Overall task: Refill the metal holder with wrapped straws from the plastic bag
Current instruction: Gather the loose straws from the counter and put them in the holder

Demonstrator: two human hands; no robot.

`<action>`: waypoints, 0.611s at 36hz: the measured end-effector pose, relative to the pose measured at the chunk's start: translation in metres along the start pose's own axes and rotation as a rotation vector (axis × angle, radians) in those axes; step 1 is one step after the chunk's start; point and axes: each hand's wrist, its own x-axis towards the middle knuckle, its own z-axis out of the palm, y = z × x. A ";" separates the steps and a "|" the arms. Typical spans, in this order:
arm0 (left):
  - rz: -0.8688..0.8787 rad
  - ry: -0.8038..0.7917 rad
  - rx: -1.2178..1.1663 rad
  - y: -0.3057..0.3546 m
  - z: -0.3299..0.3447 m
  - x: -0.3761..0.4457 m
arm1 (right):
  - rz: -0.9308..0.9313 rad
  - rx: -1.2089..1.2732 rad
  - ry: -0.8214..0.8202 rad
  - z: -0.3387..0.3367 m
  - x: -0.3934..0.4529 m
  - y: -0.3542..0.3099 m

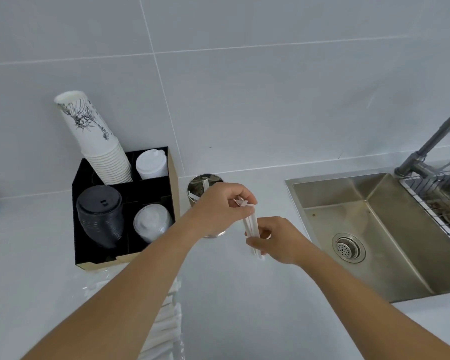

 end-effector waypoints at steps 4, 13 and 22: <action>0.027 0.034 0.033 0.011 -0.021 -0.004 | -0.065 -0.020 0.030 -0.006 0.010 -0.017; 0.063 0.176 0.015 0.016 -0.073 -0.006 | -0.179 -0.077 0.064 -0.021 0.044 -0.072; 0.104 0.283 0.132 0.019 -0.105 0.006 | -0.194 -0.073 0.056 -0.021 0.082 -0.105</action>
